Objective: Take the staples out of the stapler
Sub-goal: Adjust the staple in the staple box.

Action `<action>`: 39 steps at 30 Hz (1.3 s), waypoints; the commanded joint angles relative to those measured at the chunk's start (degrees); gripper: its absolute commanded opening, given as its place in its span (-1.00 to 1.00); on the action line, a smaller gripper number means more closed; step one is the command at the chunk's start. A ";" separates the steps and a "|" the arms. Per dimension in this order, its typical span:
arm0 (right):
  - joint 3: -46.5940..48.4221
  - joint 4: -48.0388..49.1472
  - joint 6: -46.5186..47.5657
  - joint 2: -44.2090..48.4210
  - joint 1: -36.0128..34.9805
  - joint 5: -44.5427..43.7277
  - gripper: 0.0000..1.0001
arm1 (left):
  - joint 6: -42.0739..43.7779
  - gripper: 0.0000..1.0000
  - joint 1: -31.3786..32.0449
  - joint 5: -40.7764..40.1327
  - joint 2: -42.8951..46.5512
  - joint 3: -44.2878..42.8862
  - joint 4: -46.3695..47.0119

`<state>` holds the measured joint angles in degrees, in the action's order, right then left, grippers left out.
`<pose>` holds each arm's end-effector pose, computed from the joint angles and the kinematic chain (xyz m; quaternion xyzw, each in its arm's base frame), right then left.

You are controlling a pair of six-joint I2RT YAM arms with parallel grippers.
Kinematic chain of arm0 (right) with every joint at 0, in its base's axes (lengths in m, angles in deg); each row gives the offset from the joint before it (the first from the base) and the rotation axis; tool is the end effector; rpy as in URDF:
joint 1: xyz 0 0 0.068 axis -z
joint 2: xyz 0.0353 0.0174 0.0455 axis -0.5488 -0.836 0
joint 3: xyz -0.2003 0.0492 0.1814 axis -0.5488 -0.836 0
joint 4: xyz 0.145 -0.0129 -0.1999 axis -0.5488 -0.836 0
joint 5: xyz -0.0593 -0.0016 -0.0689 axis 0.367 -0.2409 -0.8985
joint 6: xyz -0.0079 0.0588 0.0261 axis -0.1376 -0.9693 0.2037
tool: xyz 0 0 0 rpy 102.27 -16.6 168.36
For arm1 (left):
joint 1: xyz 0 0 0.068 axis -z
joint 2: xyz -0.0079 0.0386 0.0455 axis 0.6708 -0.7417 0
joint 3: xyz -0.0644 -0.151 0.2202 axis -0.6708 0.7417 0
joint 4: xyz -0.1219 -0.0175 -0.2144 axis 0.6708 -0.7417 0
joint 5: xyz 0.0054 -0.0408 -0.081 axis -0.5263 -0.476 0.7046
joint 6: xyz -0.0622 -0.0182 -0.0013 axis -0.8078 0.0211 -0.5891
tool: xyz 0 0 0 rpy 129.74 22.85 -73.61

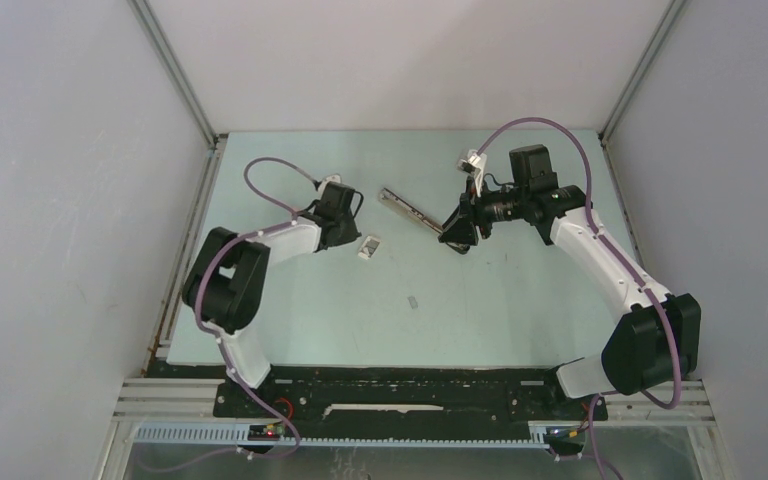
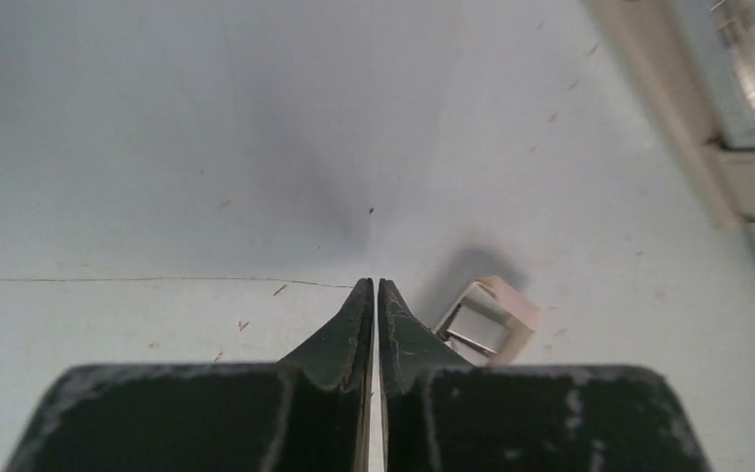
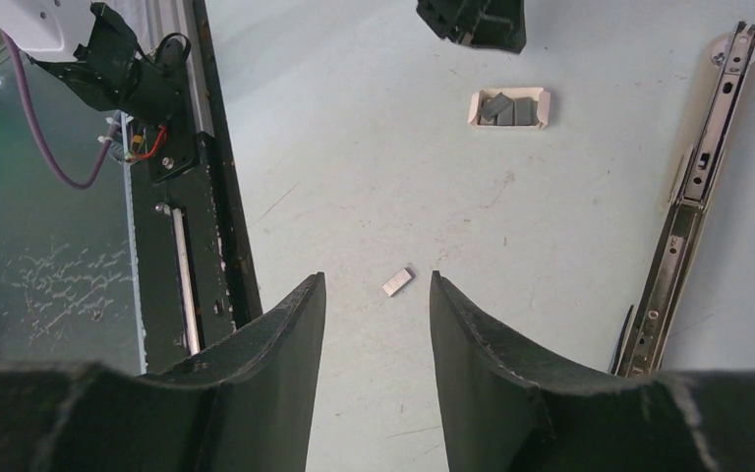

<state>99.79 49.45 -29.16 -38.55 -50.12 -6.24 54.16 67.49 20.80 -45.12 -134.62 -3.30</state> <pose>0.2676 0.1249 0.3228 -0.4358 0.7079 0.4205 0.3635 0.3356 -0.1464 0.1780 -0.1202 0.9224 -0.0853 0.3570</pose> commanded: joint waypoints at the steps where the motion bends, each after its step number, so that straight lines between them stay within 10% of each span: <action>1: -0.03 -0.55 -0.10 0.26 0.48 1.31 0.03 | 2.27 -0.85 -0.14 6.87 -4.09 -3.54 0.54; 23: -0.03 -0.59 0.06 -0.03 0.73 1.70 0.03 | 8.07 -0.84 -0.21 19.05 -10.60 -8.77 -1.99; 39: 0.01 -0.69 0.05 -0.18 0.76 1.90 0.03 | 12.31 -0.57 -0.14 10.04 3.67 -5.29 -0.70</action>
<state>99.79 48.77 -29.14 -38.55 -49.75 -5.39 63.82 67.12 33.83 -49.53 -141.48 -6.38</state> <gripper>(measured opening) 0.516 0.168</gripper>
